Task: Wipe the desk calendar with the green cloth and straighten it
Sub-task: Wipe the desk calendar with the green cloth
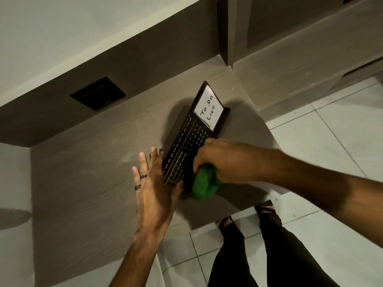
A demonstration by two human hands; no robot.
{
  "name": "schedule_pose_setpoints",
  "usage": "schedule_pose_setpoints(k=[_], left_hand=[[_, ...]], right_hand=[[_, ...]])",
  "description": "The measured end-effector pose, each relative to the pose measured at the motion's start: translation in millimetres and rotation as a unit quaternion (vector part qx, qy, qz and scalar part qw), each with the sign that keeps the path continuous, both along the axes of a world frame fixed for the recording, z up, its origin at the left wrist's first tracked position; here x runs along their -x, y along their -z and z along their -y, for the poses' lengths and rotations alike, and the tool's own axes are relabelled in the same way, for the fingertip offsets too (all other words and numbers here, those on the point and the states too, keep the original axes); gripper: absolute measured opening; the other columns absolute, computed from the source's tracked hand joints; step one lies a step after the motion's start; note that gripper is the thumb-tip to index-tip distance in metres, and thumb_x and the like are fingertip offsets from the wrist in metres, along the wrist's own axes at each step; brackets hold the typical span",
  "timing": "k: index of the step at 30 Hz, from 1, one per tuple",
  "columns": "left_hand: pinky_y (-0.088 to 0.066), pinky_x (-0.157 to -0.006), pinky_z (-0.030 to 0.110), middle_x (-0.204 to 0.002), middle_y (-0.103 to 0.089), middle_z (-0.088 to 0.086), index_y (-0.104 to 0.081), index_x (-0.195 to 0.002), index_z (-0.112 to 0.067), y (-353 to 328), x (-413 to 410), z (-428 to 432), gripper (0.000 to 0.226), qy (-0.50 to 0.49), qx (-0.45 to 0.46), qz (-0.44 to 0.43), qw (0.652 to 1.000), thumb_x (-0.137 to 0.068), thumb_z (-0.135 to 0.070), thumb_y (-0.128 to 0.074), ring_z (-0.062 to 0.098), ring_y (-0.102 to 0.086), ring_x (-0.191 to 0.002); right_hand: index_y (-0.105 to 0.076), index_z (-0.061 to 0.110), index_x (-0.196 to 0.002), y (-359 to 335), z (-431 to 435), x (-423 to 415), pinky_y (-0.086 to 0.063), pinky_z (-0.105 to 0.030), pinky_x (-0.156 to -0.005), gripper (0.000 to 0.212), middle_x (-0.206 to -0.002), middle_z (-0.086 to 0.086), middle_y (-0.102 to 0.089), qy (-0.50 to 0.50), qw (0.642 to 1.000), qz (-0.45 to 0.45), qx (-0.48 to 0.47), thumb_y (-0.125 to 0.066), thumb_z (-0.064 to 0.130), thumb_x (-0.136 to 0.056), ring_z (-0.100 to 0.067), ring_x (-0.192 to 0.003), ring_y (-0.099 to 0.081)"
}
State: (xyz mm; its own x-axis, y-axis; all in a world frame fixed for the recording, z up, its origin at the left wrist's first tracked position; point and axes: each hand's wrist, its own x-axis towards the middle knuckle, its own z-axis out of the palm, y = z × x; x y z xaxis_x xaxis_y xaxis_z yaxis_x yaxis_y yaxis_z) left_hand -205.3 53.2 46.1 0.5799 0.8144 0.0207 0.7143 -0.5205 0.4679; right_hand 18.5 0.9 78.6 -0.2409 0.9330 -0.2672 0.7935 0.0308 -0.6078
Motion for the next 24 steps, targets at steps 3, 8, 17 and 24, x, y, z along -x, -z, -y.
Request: schedule_pose_setpoints(k=[3,8,17,24], left_hand=[[0.013,-0.121,0.037,-0.161,-0.03,0.011,0.005,-0.149,-0.038,4,0,-1,0.114,0.0,-0.002,-0.003,1.0,-0.078,-0.02,-0.082,0.022,0.004,-0.154],[0.011,-0.122,0.04,-0.163,-0.024,0.007,0.016,-0.143,-0.056,7,1,-2,0.122,-0.003,-0.007,-0.011,1.0,-0.077,-0.025,-0.081,0.018,0.007,-0.153],[0.01,-0.122,0.041,-0.163,-0.025,0.005,0.019,-0.145,-0.053,8,4,-5,0.124,0.008,0.001,-0.025,1.0,-0.077,-0.026,-0.082,0.017,0.009,-0.153],[0.011,-0.122,0.042,-0.163,-0.026,0.006,0.01,-0.149,-0.049,2,1,-2,0.119,-0.002,0.01,-0.025,1.0,-0.077,-0.024,-0.082,0.015,0.009,-0.153]], right_hand=[[-0.061,0.025,-0.121,8,-9,-4,-0.043,-0.034,-0.087,0.043,-0.115,0.0,-0.062,0.075,0.987,0.091,-0.11,-0.066,0.009,-0.081,-0.018,-0.106,-0.048],[-0.064,0.016,-0.118,20,-17,-13,-0.041,-0.044,-0.093,0.045,-0.115,-0.008,-0.066,0.201,0.955,0.125,-0.18,-0.068,0.004,-0.075,-0.027,-0.109,-0.052],[-0.073,0.007,-0.106,57,7,8,-0.052,-0.051,-0.086,0.043,-0.11,-0.015,-0.072,0.025,0.965,0.086,-0.245,-0.075,0.005,-0.064,-0.041,-0.1,-0.064],[-0.071,0.0,-0.111,61,-4,-38,-0.049,-0.053,-0.09,0.04,-0.115,-0.022,-0.07,0.222,0.931,0.105,-0.272,-0.063,-0.005,-0.072,-0.047,-0.103,-0.061]])
